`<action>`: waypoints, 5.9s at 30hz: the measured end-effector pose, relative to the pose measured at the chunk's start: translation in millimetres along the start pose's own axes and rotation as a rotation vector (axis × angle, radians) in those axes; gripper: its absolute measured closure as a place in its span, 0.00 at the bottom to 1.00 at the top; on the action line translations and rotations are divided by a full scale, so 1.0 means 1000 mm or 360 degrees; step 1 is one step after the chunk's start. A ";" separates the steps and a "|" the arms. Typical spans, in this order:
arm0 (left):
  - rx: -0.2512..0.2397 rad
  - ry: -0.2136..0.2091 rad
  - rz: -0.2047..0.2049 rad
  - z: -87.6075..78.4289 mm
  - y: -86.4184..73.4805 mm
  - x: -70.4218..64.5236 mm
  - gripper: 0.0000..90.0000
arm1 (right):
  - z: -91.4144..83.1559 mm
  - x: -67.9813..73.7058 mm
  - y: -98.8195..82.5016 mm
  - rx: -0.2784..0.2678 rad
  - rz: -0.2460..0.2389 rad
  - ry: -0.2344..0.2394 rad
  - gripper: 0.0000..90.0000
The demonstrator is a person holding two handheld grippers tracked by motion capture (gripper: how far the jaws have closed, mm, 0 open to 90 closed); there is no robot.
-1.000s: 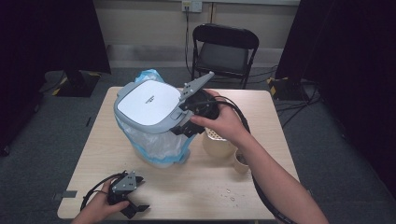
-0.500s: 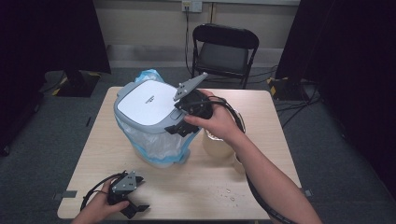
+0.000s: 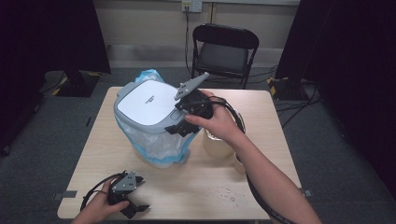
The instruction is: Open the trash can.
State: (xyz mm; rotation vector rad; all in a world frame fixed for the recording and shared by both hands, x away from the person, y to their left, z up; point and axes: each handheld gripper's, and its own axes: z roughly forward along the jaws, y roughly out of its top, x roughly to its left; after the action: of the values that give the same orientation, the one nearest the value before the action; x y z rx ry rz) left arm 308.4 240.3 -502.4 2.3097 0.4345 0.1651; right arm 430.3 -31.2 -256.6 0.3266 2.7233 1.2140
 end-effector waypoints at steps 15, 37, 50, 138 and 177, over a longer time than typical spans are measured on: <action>-0.0001 0.0000 -0.0001 0.000 0.000 0.000 0.00 | -0.002 0.002 -0.002 0.0047 -0.0033 -0.0003 0.10; 0.0001 0.0000 0.0000 0.000 0.000 0.000 0.00 | 0.004 0.009 -0.001 0.0088 -0.0066 0.0019 0.00; -0.0002 0.0001 0.0000 0.000 0.000 0.000 0.00 | -0.012 0.006 -0.009 0.0059 -0.0092 -0.0006 0.17; -0.0013 0.0008 -0.0021 0.001 -0.001 -0.001 0.00 | -0.080 -0.010 -0.225 0.0013 0.0364 -0.0312 0.16; -0.0002 0.0002 -0.0005 0.001 0.000 0.000 0.00 | -0.080 0.001 -0.299 0.0009 0.0538 -0.0369 0.16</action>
State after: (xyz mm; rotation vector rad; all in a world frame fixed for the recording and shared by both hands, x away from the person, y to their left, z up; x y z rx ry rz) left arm 308.4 240.0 -502.9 2.3078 0.4388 0.1654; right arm 370.5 -282.6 -427.2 0.8985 2.5376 1.1555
